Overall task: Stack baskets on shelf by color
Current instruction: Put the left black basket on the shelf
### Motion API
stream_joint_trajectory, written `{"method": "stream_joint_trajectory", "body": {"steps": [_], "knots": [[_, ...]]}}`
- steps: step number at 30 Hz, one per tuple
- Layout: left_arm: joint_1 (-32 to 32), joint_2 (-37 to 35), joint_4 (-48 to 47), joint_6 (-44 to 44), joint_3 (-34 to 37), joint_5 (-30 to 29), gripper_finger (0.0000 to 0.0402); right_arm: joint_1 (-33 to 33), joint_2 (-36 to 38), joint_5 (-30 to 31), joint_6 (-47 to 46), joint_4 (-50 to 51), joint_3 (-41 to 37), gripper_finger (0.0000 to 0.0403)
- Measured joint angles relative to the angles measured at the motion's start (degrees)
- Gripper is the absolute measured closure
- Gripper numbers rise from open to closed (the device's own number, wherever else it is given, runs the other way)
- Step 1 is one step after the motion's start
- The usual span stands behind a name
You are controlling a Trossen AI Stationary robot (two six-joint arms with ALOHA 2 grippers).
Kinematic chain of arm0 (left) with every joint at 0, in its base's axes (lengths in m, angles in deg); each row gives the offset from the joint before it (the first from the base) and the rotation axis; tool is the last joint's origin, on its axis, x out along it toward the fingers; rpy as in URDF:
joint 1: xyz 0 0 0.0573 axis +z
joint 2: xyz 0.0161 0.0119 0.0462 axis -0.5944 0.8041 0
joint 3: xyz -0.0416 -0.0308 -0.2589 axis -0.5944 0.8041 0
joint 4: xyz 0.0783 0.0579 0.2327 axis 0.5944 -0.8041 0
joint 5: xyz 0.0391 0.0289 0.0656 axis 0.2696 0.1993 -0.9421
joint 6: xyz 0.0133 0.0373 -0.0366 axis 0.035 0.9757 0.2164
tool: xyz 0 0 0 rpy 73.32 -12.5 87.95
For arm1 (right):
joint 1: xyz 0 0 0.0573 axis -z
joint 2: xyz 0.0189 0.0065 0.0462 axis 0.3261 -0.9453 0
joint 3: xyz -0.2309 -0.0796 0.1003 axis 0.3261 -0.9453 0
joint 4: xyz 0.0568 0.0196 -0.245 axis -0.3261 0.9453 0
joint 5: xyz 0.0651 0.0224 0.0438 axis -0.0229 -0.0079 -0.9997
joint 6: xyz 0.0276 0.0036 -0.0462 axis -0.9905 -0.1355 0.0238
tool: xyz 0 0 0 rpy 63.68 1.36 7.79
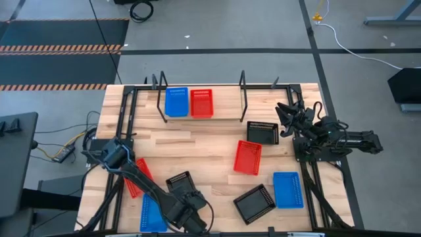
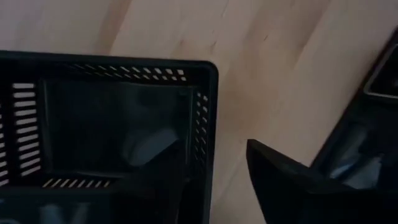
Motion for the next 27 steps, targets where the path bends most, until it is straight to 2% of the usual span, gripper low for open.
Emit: {"method": "stream_joint_trajectory", "body": {"steps": [5,9,14,21,27], "knots": [[0.00,2.46,-0.19,0.28,0.07,0.71,0.0184,0.00,0.00,0.00,-0.02,0.01,0.01,0.0289],[0.67,3.46,-0.18,1.04,0.07,-0.86,0.0187,0.00,0.00,0.00,-0.04,0.02,0.00,0.0289],[2.51,4.54,0.14,4.13,0.05,-1.52,0.0251,0.00,0.00,0.01,-0.04,0.04,0.00,0.0289],[6.22,4.77,1.65,11.49,0.04,-4.10,0.0384,0.00,0.00,0.09,0.53,0.39,0.02,0.0289],[11.10,4.77,2.45,19.94,0.00,-4.98,0.0389,0.00,-0.02,0.59,2.04,-0.41,0.01,0.0289]]}}
